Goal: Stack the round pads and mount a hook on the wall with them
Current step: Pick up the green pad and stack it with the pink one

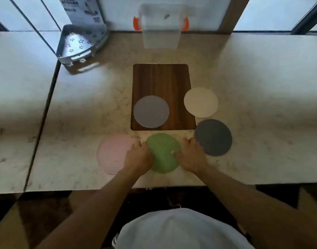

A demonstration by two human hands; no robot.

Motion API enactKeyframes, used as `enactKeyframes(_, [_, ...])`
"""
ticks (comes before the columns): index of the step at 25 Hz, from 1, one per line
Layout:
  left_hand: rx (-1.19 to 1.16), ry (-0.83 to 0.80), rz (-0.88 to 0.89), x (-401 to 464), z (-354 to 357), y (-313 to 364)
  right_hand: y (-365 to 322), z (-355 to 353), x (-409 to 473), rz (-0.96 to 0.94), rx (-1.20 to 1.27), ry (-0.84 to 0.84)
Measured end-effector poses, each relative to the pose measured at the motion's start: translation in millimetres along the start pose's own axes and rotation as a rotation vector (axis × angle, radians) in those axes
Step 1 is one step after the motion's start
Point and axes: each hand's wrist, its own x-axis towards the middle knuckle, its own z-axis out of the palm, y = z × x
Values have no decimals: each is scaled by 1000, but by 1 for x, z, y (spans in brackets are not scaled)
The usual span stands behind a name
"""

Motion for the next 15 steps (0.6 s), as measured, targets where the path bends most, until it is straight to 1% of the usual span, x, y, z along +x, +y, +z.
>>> enactKeyframes(1, [-71,-11,-4,2,4,-1,-2,5,-1,24,10,-9])
enactKeyframes(3, [-148,28,7,3,14,-4,-2,14,-4,73,127,12])
enactKeyframes(5, [-162,68,-6,0,20,-3,-4,19,-8,88,219,48])
enactKeyframes(7, [-176,107,-44,1,22,-3,-8,23,-6,96,236,82])
enactKeyframes(10, [-196,118,-76,-3,26,2,-12,30,-8,111,289,123])
enactKeyframes(15, [-245,187,-230,4,25,15,-7,24,1,143,454,135])
